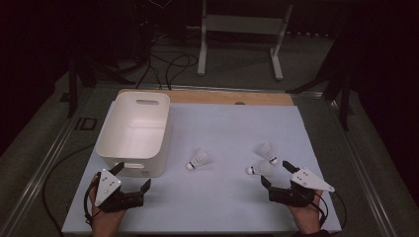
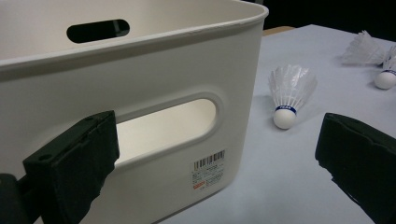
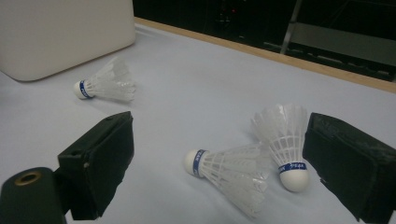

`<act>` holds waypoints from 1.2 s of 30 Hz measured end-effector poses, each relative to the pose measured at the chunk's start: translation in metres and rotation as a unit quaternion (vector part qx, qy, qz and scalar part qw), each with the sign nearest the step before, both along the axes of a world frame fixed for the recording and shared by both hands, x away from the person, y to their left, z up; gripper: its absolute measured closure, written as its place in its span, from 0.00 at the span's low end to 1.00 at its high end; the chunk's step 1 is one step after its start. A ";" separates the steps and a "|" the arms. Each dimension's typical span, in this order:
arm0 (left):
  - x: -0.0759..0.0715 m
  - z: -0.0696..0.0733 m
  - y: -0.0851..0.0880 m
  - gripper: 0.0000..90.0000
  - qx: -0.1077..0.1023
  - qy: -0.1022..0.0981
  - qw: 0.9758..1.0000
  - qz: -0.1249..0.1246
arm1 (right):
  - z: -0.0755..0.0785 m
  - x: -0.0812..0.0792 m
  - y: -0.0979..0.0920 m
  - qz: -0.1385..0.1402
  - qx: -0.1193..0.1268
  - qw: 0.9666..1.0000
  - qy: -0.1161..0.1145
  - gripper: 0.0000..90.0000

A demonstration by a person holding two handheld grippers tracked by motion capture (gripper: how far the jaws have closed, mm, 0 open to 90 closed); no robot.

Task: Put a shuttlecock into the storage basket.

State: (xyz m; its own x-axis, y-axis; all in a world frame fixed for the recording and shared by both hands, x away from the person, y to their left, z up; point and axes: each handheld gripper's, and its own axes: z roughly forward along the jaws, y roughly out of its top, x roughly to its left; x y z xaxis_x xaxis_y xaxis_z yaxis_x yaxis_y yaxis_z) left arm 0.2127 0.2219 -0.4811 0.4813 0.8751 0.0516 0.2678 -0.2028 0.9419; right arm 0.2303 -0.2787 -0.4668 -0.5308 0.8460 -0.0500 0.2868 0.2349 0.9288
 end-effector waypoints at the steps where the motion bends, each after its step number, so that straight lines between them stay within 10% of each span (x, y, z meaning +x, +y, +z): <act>1: 0.000 0.000 0.000 0.00 0.002 0.000 1.000 -0.001 | 0.000 0.000 0.000 -0.002 0.000 1.000 0.001 0.10; 36: -0.001 -0.002 -0.004 0.01 0.015 -0.003 1.000 0.010 | 0.015 0.023 0.012 -0.001 -0.006 1.000 0.007 0.10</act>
State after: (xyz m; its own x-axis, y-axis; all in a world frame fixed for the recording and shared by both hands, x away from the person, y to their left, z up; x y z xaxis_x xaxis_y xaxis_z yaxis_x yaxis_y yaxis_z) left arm 0.2119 0.2183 -0.4830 0.4633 0.8826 0.0799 0.2671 -0.2250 0.9370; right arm 0.2537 -0.2671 -0.4517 -0.5292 0.8468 -0.0531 0.3009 0.2458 0.9214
